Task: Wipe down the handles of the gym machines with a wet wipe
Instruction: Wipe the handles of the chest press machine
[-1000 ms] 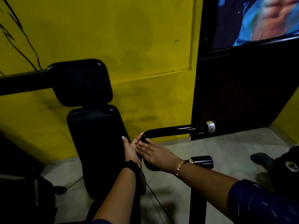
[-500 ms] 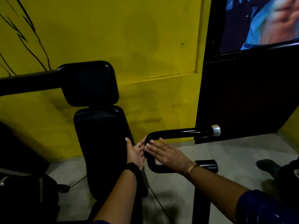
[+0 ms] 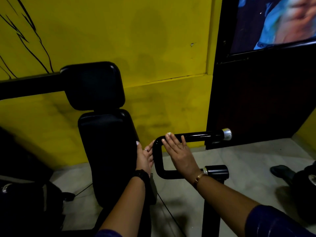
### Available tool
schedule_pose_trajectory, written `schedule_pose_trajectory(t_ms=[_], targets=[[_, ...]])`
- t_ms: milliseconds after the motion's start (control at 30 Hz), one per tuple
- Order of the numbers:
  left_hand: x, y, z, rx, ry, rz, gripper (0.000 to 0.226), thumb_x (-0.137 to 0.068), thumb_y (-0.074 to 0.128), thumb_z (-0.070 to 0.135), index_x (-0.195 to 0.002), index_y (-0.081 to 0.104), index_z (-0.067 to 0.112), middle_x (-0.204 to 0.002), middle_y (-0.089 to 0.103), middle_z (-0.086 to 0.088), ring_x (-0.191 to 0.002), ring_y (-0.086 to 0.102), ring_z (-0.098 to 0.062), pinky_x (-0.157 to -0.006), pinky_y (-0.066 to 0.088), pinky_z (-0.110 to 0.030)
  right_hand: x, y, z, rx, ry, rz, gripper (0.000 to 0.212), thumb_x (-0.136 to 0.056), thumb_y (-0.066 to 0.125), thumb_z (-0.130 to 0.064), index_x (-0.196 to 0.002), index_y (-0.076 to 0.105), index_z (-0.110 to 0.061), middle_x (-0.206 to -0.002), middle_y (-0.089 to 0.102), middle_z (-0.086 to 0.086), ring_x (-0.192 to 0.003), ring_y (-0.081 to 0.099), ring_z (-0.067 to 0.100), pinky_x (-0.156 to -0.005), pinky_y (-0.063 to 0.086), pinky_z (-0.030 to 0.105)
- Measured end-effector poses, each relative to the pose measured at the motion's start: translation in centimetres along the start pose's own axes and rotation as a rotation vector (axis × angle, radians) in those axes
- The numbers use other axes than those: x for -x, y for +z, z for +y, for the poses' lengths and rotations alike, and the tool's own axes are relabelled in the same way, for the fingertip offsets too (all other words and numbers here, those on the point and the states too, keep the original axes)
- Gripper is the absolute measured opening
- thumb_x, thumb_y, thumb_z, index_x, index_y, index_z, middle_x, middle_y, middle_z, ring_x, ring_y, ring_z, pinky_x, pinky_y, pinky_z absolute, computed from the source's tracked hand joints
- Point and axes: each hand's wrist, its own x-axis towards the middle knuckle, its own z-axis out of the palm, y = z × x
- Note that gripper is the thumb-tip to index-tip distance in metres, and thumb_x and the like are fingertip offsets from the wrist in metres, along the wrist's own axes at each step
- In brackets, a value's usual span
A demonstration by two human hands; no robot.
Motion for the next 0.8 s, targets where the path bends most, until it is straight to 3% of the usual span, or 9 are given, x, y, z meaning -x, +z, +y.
schedule_pose_trajectory(t_ms=[167,233,333,433,533,600,667,733,800], targets=[[0.3,0.5,0.0,-0.414,0.271,-0.051,0.038,-0.104,0.03,0.043,-0.14,0.041,0.035,-0.156,0.033,-0.004,-0.143,0.028,-0.015,-0.114,0.023,-0.027,2.7,0.3,-0.6,0.037,-0.235,-0.169,0.078,-0.073,0.048,0.006,-0.147,0.03,-0.009,-0.153,0.034,0.011,-0.141,0.033,0.024,-0.117,0.022,0.044],[-0.1,0.4,0.3,-0.742,0.442,-0.125,0.044,-0.105,0.033,0.031,-0.149,0.025,0.033,-0.162,0.014,0.001,-0.149,0.008,-0.011,-0.112,0.017,-0.02,4.5,1.0,-1.2,0.006,-0.221,-0.255,0.069,-0.075,0.037,0.0,-0.143,0.036,-0.009,-0.146,0.045,0.01,-0.135,0.043,0.023,-0.111,0.029,0.041],[-0.5,0.4,0.8,-1.303,0.685,-0.19,0.052,-0.105,0.031,0.035,-0.149,0.004,0.037,-0.158,-0.009,0.011,-0.146,-0.016,-0.013,-0.117,0.004,-0.03,7.0,1.6,-1.0,-0.018,-0.234,-0.375,0.063,-0.076,0.03,-0.002,-0.138,0.039,-0.009,-0.135,0.057,0.009,-0.124,0.056,0.021,-0.106,0.036,0.037],[-1.1,-0.3,0.1,-1.674,0.92,-0.062,0.064,-0.099,0.027,0.043,-0.156,0.004,0.026,-0.16,0.004,0.0,-0.148,0.003,-0.026,-0.116,0.018,-0.045,8.7,0.7,-0.2,0.007,-0.222,-0.407,0.063,-0.076,0.03,-0.003,-0.134,0.053,-0.007,-0.134,0.059,0.009,-0.123,0.056,0.023,-0.103,0.044,0.039],[-1.6,-0.7,-0.7,-1.739,0.979,0.023,0.069,-0.093,0.03,0.044,-0.154,0.011,0.02,-0.157,0.021,-0.004,-0.143,0.028,-0.029,-0.109,0.035,-0.05,8.8,0.6,-1.4,-0.005,-0.022,-0.332,0.06,-0.072,0.033,-0.003,-0.122,0.066,-0.005,-0.124,0.065,0.011,-0.113,0.064,0.024,-0.097,0.047,0.042],[-1.4,-0.5,-0.6,-1.725,1.009,0.06,0.07,-0.092,0.032,0.043,-0.153,0.008,0.021,-0.157,0.021,-0.003,-0.141,0.034,-0.028,-0.11,0.036,-0.049,8.0,1.5,-3.6,-0.052,0.056,-0.266,0.05,-0.066,0.055,-0.004,-0.114,0.07,-0.004,-0.114,0.07,0.012,-0.104,0.068,0.022,-0.094,0.049,0.038],[-1.5,-0.7,-0.9,-1.73,1.058,0.083,0.075,-0.091,0.042,0.039,-0.154,0.005,0.022,-0.158,0.018,-0.003,-0.141,0.036,-0.028,-0.112,0.027,-0.048,6.8,2.2,-5.8,-0.107,0.116,-0.297,0.063,-0.046,0.081,-0.006,-0.109,0.072,-0.004,-0.104,0.073,0.009,-0.096,0.07,0.017,-0.089,0.052,0.03],[-1.5,-1.0,-1.2,-1.769,1.075,0.093,0.092,-0.089,0.06,0.035,-0.155,-0.002,0.022,-0.158,0.015,-0.003,-0.142,0.034,-0.028,-0.112,0.02,-0.047,6.1,2.2,-6.8,-0.146,0.129,-0.277,0.058,-0.054,0.073,-0.004,-0.112,0.069,-0.003,-0.102,0.073,0.01,-0.093,0.071,0.017,-0.086,0.053,0.029],[-1.6,-1.2,-1.4,-1.799,1.087,0.121,0.106,-0.084,0.071,0.033,-0.155,-0.007,0.02,-0.159,0.014,-0.003,-0.144,0.029,-0.026,-0.112,0.018,-0.047,6.7,1.9,-6.0,-0.104,0.06,-0.3,0.053,-0.07,0.043,-0.003,-0.118,0.065,-0.003,-0.112,0.07,0.013,-0.103,0.068,0.021,-0.091,0.052,0.033]])
